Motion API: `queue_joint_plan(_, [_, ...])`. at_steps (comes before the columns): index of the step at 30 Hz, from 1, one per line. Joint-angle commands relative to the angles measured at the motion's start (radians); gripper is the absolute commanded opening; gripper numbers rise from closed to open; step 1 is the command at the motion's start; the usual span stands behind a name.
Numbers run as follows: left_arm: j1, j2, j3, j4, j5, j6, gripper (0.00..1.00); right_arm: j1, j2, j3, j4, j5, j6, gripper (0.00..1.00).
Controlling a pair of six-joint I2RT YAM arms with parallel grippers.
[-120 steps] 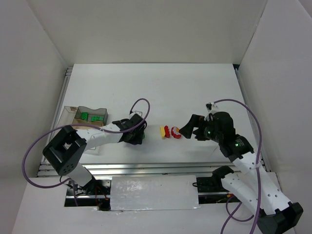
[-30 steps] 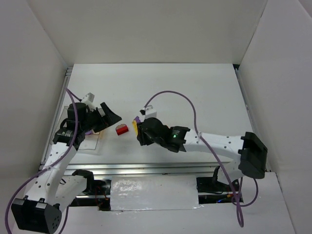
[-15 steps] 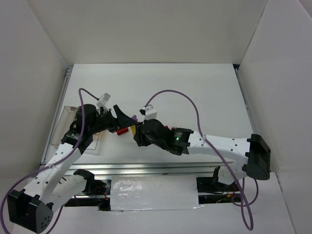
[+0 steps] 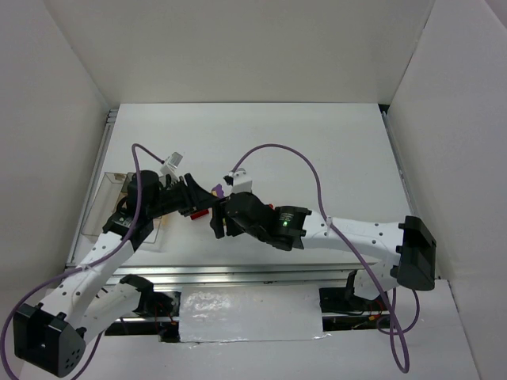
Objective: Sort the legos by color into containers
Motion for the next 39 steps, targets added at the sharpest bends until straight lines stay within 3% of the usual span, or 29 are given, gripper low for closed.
queue_joint_plan(1, [-0.003, -0.035, -0.008, 0.104, 0.02, 0.034, 0.0, 0.016, -0.05, 0.009, 0.085, -0.057, -0.009, 0.77])
queue_joint_plan(3, [-0.003, -0.051, -0.008, 0.103, 0.012, 0.044, 0.0, 0.011, -0.076, -0.04, 0.127, -0.091, -0.02, 0.98])
queue_joint_plan(4, [-0.003, -0.063, -0.002, 0.101, 0.01, 0.054, 0.0, 0.007, -0.108, -0.055, 0.139, -0.146, -0.033, 1.0])
queue_joint_plan(11, [-0.003, -0.101, 0.015, 0.115, 0.079, 0.123, 0.0, -0.097, -0.358, -0.256, 0.245, -0.5, -0.098, 1.0])
queue_joint_plan(17, [-0.004, -0.106, 0.008, 0.215, 0.344, 0.159, 0.0, -0.344, -0.565, -0.394, 0.456, -0.859, -0.075, 0.99])
queue_joint_plan(20, [-0.009, -0.117, 0.001, 0.226, 0.415, 0.169, 0.0, -0.408, -0.537, -0.376, 0.541, -0.931, -0.052, 0.95])
queue_joint_plan(22, [-0.009, -0.124, -0.012, 0.244, 0.437, 0.165, 0.0, -0.408, -0.468, -0.339, 0.549, -0.941, -0.055, 0.93])
queue_joint_plan(26, [-0.01, -0.14, -0.029, 0.282, 0.455, 0.145, 0.0, -0.404, -0.362, -0.304, 0.718, -0.994, 0.014, 0.87])
queue_joint_plan(31, [-0.01, -0.13, -0.029, 0.288, 0.48, 0.145, 0.0, -0.366, -0.279, -0.243, 0.742, -1.014, 0.019, 0.81])
queue_joint_plan(34, [-0.012, -0.132, -0.035, 0.302, 0.492, 0.142, 0.0, -0.362, -0.262, -0.232, 0.754, -1.023, 0.022, 0.66])
queue_joint_plan(35, [-0.012, -0.134, -0.037, 0.307, 0.49, 0.14, 0.0, -0.363, -0.257, -0.232, 0.762, -1.025, 0.02, 0.47])
queue_joint_plan(37, [-0.012, -0.135, -0.038, 0.31, 0.495, 0.14, 0.0, -0.362, -0.257, -0.244, 0.782, -1.028, 0.025, 0.26])
queue_joint_plan(38, [-0.012, -0.135, -0.037, 0.31, 0.498, 0.142, 0.0, -0.362, -0.262, -0.25, 0.788, -1.028, 0.026, 0.1])
queue_joint_plan(39, [-0.012, -0.137, -0.035, 0.308, 0.5, 0.145, 0.0, -0.363, -0.262, -0.255, 0.79, -1.027, 0.028, 0.02])
